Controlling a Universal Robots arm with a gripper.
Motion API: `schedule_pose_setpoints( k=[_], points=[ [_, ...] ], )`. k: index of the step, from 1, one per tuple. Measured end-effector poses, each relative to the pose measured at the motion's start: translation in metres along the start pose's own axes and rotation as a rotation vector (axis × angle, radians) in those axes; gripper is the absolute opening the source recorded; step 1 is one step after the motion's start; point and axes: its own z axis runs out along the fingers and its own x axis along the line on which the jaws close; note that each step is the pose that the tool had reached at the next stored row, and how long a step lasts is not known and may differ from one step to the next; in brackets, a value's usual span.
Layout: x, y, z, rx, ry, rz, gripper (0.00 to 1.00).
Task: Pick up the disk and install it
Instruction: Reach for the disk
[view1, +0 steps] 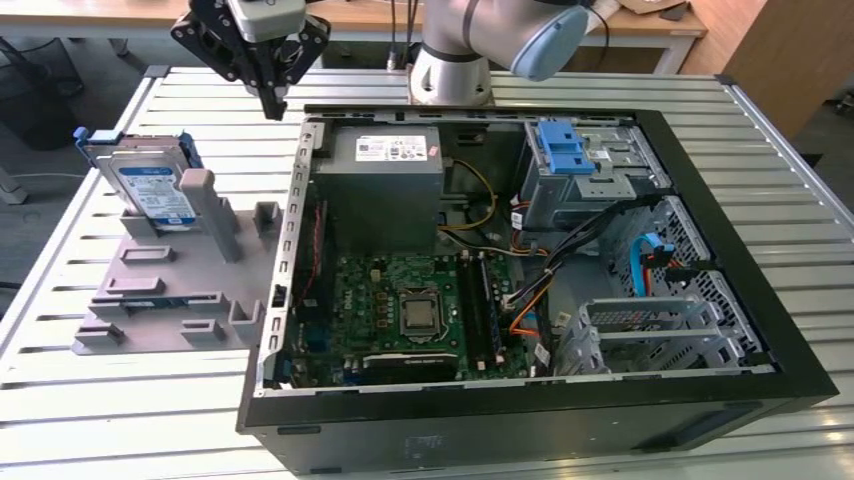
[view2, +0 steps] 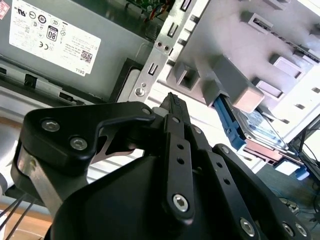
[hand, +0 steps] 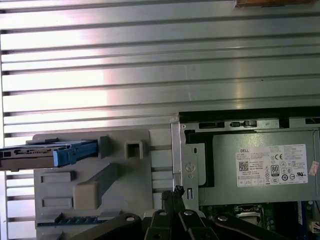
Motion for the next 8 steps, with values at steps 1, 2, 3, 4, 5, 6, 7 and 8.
schedule_pose_setpoints(
  k=[1, 2, 3, 4, 5, 6, 7, 8],
  points=[
    [0.0001, 0.0, 0.0, 0.0, 0.0, 0.0, 0.11],
    [0.0002, 0.0, 0.0, 0.0, 0.0, 0.0, 0.11],
    [0.0002, 0.0, 0.0, 0.0, 0.0, 0.0, 0.11],
    [0.0004, 0.0, 0.0, 0.0, 0.0, 0.0, 0.11],
    [0.0013, -0.0001, 0.0, 0.0001, 0.0, 0.0, 0.11],
    [0.0025, -0.0002, 0.0, 0.0001, 0.0, 0.0, 0.11],
    [0.0039, -0.0003, 0.0, 0.0001, 0.0, 0.0, 0.11],
    [0.0057, -0.0004, 0.0001, 0.0, 0.0, 0.0, 0.11]
  ],
)
